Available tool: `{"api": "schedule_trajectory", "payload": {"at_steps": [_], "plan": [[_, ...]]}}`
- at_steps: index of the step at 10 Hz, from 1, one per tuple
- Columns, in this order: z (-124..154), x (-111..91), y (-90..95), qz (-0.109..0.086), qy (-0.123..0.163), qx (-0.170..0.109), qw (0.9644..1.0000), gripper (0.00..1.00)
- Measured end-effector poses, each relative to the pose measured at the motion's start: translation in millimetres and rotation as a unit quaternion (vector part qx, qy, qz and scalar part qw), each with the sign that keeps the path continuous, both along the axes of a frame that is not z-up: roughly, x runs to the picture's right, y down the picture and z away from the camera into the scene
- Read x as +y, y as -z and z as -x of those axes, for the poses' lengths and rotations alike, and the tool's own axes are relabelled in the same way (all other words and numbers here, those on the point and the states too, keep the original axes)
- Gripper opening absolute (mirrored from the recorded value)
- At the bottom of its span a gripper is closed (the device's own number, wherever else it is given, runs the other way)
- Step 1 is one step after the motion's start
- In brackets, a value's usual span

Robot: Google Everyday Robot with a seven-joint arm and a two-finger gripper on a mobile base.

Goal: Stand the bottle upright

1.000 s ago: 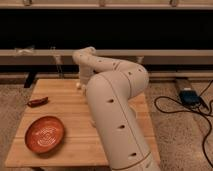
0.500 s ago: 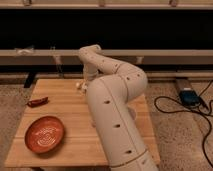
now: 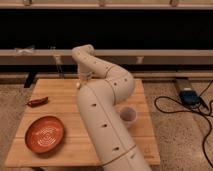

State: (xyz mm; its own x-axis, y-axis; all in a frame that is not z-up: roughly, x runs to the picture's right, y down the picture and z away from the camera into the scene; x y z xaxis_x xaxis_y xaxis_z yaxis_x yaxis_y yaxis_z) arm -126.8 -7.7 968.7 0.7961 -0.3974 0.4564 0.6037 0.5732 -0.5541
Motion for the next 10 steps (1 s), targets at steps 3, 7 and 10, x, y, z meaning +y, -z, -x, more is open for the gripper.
{"api": "schedule_trajectory", "payload": {"at_steps": [3,7,10], "plan": [[6,8,3.0,0.007,0.018,-0.006,0.9998,0.8],[7,30,26.6,0.009,0.035,-0.024,0.9991,0.8],[-12,47,43.2,0.014,0.032,-0.025,0.9991,0.8]]}}
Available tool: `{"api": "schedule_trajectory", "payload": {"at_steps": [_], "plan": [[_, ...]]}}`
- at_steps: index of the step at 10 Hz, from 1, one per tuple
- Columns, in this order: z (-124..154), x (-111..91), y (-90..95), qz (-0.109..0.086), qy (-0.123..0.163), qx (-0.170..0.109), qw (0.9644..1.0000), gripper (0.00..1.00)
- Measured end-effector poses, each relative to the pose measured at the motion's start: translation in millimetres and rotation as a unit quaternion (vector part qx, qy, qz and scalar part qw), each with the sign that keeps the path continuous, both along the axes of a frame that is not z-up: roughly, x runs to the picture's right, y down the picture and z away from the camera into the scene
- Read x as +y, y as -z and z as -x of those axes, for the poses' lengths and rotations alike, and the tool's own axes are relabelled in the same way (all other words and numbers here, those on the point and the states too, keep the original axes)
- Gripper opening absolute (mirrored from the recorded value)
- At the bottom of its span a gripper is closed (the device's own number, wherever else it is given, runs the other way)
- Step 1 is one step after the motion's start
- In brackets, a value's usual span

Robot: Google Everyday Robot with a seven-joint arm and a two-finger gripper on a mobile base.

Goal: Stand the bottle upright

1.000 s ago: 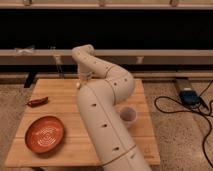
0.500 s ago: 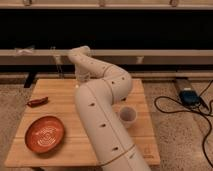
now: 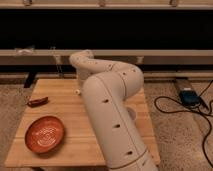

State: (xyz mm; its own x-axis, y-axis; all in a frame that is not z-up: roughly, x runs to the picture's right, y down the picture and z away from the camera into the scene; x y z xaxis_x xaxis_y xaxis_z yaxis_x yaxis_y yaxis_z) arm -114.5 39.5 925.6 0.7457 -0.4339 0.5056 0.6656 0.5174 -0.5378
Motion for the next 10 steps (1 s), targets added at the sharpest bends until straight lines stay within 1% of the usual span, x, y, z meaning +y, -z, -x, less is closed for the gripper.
{"api": "schedule_trajectory", "payload": {"at_steps": [1,2,4,6,7,8,10], "plan": [[-5,1,1.8,-0.004,-0.002,0.002,1.0,0.8],[-3,0,2.7,-0.011,-0.003,0.0,0.9999,0.8],[2,-7,5.4,-0.036,-0.002,-0.003,0.9993,0.8],[7,-18,13.2,-0.071,0.0,-0.012,0.9974,0.8],[10,-22,14.6,-0.085,0.005,-0.018,0.9962,0.8],[15,-24,13.3,-0.094,0.009,-0.024,0.9953,0.8],[25,-28,7.3,-0.112,0.027,-0.034,0.9928,0.8]]}}
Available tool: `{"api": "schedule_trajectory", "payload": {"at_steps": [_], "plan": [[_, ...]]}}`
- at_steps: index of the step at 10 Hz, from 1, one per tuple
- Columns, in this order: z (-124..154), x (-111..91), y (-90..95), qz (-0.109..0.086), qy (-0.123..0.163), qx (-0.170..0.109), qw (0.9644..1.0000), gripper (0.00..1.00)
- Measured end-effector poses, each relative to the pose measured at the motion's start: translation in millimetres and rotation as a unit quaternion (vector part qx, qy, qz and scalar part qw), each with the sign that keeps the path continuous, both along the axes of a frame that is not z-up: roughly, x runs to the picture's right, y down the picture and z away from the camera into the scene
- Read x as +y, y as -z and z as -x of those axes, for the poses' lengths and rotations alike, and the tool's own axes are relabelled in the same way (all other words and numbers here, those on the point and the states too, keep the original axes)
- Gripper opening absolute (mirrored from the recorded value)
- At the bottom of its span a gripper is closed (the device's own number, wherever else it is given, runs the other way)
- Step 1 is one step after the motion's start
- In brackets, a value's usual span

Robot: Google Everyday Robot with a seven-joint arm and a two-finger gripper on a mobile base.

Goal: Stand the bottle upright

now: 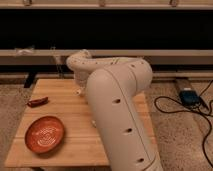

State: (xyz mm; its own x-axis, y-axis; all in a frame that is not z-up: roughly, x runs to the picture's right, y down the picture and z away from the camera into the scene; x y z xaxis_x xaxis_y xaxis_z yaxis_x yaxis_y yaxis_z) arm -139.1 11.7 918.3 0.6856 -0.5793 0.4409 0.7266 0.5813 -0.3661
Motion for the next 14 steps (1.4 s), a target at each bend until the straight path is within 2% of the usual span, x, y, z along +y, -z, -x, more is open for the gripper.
{"api": "schedule_trajectory", "payload": {"at_steps": [2,5,10,14], "plan": [[12,-2,-9.0,-0.009,0.02,-0.003,0.9998,0.8],[25,-2,-19.1,-0.016,0.056,0.011,0.9983,0.8],[47,2,-23.7,-0.041,0.115,0.039,0.9917,0.8],[51,9,-27.9,-0.056,0.134,0.061,0.9875,0.8]]}}
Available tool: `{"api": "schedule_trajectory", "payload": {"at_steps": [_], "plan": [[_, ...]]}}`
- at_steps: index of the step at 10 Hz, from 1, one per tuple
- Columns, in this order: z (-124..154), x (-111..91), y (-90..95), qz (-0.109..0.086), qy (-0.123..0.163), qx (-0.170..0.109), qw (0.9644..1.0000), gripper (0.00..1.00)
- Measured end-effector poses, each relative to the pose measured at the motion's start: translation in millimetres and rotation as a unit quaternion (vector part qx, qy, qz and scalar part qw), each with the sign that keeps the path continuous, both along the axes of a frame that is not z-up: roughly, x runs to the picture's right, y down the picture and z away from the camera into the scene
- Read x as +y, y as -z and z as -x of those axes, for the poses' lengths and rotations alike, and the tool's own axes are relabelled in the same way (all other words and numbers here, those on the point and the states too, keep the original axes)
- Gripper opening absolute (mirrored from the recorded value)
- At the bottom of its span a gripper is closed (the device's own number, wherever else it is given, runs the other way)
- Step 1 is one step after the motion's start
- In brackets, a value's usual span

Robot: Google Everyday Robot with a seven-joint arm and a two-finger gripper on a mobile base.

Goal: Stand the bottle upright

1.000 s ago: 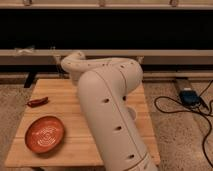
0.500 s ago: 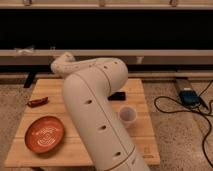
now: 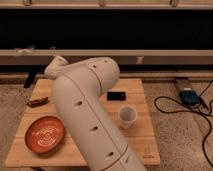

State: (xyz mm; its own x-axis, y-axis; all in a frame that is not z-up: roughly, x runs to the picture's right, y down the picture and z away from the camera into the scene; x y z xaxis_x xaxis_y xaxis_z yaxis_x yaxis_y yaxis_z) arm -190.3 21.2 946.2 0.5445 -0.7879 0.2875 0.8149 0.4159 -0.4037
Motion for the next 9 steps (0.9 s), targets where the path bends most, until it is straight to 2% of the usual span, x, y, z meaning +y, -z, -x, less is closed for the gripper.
{"api": "schedule_trajectory", "payload": {"at_steps": [5,9], "plan": [[-6,12,-21.7,-0.001,0.003,0.017,0.9999,0.8],[-12,10,-27.8,-0.014,0.006,0.027,0.9995,0.8]]}}
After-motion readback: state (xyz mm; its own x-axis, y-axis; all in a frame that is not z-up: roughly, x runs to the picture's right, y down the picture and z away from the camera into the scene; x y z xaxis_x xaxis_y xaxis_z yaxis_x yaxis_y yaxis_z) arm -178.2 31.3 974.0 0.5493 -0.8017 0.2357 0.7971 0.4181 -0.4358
